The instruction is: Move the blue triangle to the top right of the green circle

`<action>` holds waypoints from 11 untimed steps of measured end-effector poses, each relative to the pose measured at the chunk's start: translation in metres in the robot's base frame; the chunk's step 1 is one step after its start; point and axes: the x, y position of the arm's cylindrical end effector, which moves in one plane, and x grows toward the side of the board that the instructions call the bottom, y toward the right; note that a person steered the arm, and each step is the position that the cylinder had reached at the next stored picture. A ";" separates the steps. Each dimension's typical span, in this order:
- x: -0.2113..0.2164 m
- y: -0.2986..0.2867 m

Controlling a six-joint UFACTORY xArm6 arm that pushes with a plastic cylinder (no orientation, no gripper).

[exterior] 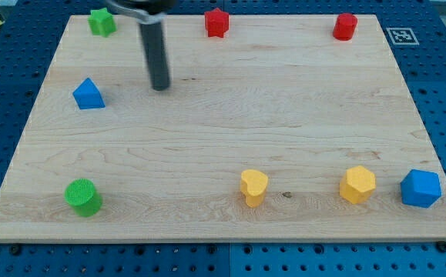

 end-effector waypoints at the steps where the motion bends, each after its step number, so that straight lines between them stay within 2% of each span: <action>1: -0.006 -0.075; 2: 0.001 -0.115; 3: 0.005 -0.113; 7: 0.030 -0.057; 10: 0.086 -0.041; 11: 0.092 -0.026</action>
